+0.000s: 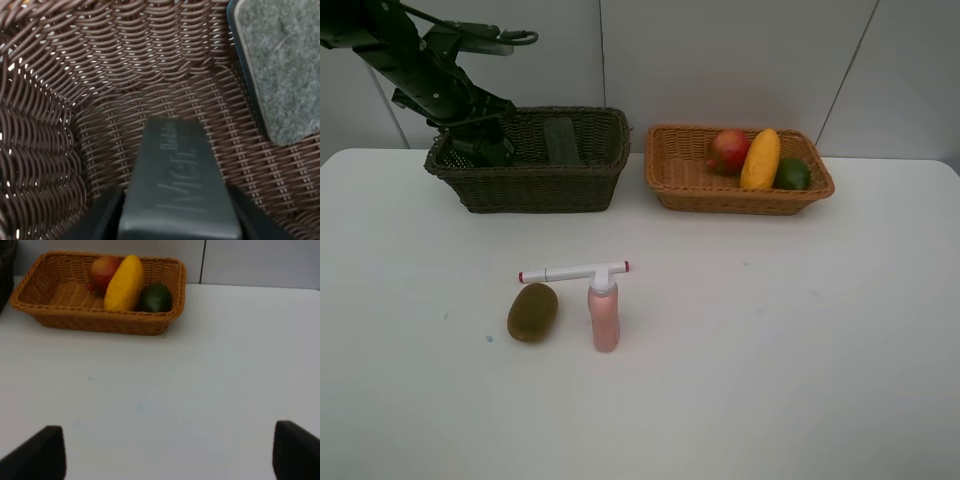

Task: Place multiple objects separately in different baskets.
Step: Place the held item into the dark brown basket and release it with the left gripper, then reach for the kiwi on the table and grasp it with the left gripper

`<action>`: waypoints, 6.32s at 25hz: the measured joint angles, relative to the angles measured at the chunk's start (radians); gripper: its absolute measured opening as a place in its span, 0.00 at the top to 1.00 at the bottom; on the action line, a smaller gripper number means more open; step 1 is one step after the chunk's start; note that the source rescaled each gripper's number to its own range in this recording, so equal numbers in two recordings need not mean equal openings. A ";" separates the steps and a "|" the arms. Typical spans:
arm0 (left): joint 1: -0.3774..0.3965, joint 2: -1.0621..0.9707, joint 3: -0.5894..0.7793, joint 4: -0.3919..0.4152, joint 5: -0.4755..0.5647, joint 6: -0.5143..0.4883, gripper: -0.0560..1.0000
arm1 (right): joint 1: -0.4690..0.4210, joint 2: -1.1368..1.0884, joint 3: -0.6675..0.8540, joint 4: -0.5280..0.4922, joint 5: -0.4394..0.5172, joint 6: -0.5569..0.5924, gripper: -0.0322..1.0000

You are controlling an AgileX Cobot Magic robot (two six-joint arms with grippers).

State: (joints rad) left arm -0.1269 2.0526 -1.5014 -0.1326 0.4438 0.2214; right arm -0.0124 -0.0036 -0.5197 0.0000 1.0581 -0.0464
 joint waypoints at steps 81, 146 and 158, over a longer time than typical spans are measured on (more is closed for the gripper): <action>-0.336 -0.340 0.333 0.040 0.484 -0.415 0.00 | 0.000 0.000 0.000 0.000 0.000 0.000 0.00; -0.383 -0.051 0.445 -0.050 0.246 -0.416 0.36 | 0.000 0.000 0.000 0.000 0.000 0.000 0.00; -0.383 -0.056 0.445 -0.051 0.258 -0.416 0.36 | 0.000 0.000 0.000 0.000 0.000 0.000 0.00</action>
State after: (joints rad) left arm -0.5098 1.9968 -1.0569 -0.1838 0.7019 -0.1941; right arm -0.0124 -0.0036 -0.5197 0.0000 1.0581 -0.0464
